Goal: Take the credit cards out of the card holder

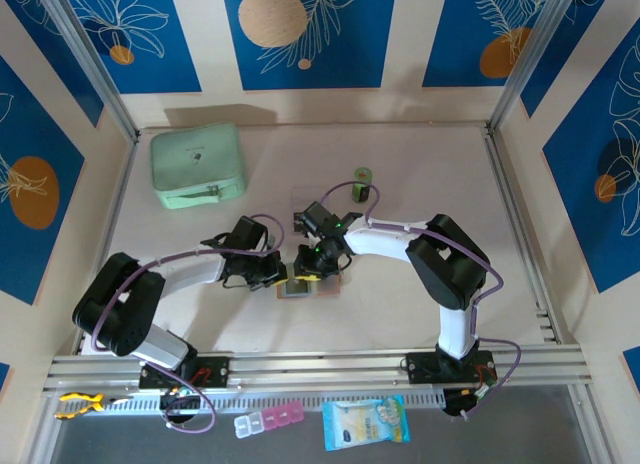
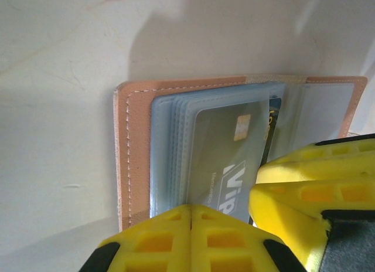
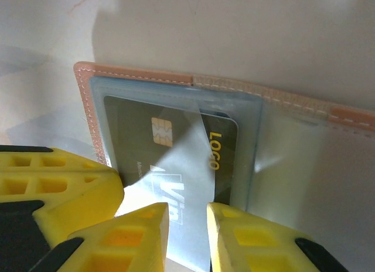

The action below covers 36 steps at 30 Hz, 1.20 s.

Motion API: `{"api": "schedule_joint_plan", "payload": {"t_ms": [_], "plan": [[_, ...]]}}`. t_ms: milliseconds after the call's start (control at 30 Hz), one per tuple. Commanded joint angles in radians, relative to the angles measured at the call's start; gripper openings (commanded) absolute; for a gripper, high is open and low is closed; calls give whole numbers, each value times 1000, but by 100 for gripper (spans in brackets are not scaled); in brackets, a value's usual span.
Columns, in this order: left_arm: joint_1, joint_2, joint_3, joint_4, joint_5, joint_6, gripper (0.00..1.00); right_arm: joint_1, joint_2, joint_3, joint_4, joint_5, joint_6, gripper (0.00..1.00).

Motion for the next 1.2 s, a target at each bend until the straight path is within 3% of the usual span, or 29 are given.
{"api": "schedule_joint_plan", "payload": {"t_ms": [0, 867, 1167], "plan": [[9, -24, -4, -51, -27, 30, 8, -3, -18, -12, -46, 30, 2, 26], [9, 1, 10, -54, -26, 34, 5, -6, -65, -11, -75, 65, -24, 26], [9, 5, 14, -54, -25, 33, 4, -16, -98, -65, 35, -8, -24, 26]]}}
